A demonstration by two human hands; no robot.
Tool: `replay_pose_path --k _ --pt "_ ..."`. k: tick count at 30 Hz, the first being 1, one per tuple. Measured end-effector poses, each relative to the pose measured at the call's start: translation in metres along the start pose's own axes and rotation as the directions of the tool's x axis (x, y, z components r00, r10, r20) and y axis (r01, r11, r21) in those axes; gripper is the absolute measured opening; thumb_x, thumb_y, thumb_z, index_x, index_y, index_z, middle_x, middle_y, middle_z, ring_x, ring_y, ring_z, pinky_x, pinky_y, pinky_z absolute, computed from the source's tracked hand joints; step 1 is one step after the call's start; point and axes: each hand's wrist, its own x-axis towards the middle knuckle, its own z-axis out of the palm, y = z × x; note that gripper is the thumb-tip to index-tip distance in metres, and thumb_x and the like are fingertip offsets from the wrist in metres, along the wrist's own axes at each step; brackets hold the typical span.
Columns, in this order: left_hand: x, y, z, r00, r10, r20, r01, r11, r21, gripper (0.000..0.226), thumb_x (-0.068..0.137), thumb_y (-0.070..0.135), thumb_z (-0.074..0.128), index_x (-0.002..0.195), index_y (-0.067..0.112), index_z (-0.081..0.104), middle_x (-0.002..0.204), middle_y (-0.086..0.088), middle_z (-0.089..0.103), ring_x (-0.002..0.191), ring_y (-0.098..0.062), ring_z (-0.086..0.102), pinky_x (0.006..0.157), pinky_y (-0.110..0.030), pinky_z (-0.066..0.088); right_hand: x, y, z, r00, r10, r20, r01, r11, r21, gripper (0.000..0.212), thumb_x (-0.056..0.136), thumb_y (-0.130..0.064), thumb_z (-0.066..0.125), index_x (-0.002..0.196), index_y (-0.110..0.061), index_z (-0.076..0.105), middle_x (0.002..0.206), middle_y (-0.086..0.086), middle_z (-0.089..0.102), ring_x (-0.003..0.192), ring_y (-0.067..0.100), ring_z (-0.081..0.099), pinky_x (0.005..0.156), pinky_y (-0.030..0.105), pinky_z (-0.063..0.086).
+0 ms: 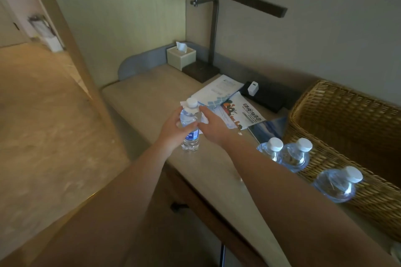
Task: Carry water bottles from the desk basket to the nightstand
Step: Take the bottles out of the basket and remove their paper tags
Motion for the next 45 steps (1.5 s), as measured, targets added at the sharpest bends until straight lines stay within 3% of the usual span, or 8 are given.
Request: replay_pose_path --k 3,13,18,22,26,29,34,45 --pt "-0.002 -0.003 0.002 0.999 0.034 0.013 -0.034 0.999 -0.013 0.063 0.080 0.029 0.077 0.134 0.035 0.046 0.129 0.011 0.058 0.116 -0.008 0.055 0.096 -0.032 0.046 -0.011 0.002 0.002 1.000 -0.007 -0.011 0.008 0.999 0.053 0.056 0.095 -0.012 0.048 0.148 -0.016 0.029 0.151 0.007 0.036 0.139 0.022 0.033 0.112 0.029 0.027" --pt "-0.006 -0.005 0.001 0.983 0.060 0.173 -0.073 0.995 0.073 0.061 0.074 0.025 0.083 0.119 0.047 0.047 0.112 0.027 0.060 0.105 0.004 0.059 0.069 -0.010 0.049 -0.060 0.014 -0.010 0.989 -0.018 -0.149 0.029 0.997 0.074 0.044 0.088 -0.005 0.051 0.129 -0.022 0.054 0.134 -0.001 0.049 0.122 0.011 0.045 0.094 0.018 0.030" --pt "-0.016 -0.011 -0.002 0.917 0.031 0.397 -0.059 0.997 0.057 0.065 0.075 0.017 0.081 0.127 0.040 0.049 0.129 0.019 0.059 0.122 -0.002 0.052 0.100 -0.032 0.046 -0.077 0.035 -0.012 0.988 0.043 -0.151 -0.013 0.980 0.196 0.056 0.089 -0.022 0.062 0.140 -0.028 0.040 0.138 -0.009 0.042 0.125 0.004 0.039 0.105 0.030 0.035" --pt "-0.028 -0.012 0.002 0.862 0.029 0.505 -0.045 0.999 0.018 0.065 0.079 0.011 0.078 0.133 0.033 0.048 0.134 0.017 0.057 0.126 -0.002 0.050 0.104 -0.030 0.043 -0.095 0.041 -0.010 0.999 0.049 -0.024 -0.041 0.964 0.261 0.052 0.082 -0.035 0.072 0.125 -0.040 0.044 0.109 -0.019 0.059 0.096 -0.007 0.059 0.073 0.011 0.047" --pt "-0.032 -0.013 0.005 0.876 0.033 0.481 -0.048 0.999 0.018 0.063 0.081 0.007 0.075 0.129 0.038 0.048 0.133 0.017 0.057 0.127 -0.001 0.049 0.106 -0.034 0.042 -0.109 0.046 -0.017 0.985 0.152 -0.080 -0.143 0.985 0.101 0.024 0.084 -0.032 0.071 0.100 -0.018 0.062 0.091 0.004 0.068 0.082 0.019 0.064 0.066 0.031 0.051" --pt "-0.036 -0.011 0.008 0.892 0.035 0.451 -0.055 0.998 0.031 0.063 0.080 0.010 0.077 0.130 0.035 0.049 0.131 0.018 0.058 0.124 0.001 0.051 0.103 -0.035 0.046 -0.121 0.040 -0.030 0.992 0.119 -0.035 -0.111 0.980 0.167 0.006 0.089 -0.026 0.065 0.089 -0.020 0.067 0.088 -0.004 0.071 0.082 0.012 0.067 0.067 0.027 0.055" --pt "-0.042 -0.011 0.013 0.922 0.046 0.383 -0.082 0.994 0.078 0.066 0.077 0.012 0.080 0.133 0.029 0.048 0.132 0.016 0.057 0.124 -0.004 0.052 0.100 -0.036 0.049 -0.129 0.023 -0.045 0.996 0.079 -0.049 -0.052 0.906 0.419 0.012 0.090 -0.019 0.063 0.098 -0.016 0.072 0.089 -0.001 0.075 0.077 0.008 0.070 0.058 0.011 0.049" --pt "-0.059 -0.013 0.036 0.967 0.126 0.221 -0.162 0.975 0.152 0.060 0.067 0.031 0.086 0.110 0.042 0.046 0.111 0.022 0.060 0.100 0.010 0.055 0.063 -0.011 0.050 -0.115 0.004 -0.055 0.986 0.049 -0.160 0.045 0.845 0.533 0.009 0.088 -0.017 0.066 0.093 -0.013 0.072 0.091 0.006 0.075 0.083 0.022 0.070 0.071 0.030 0.057"
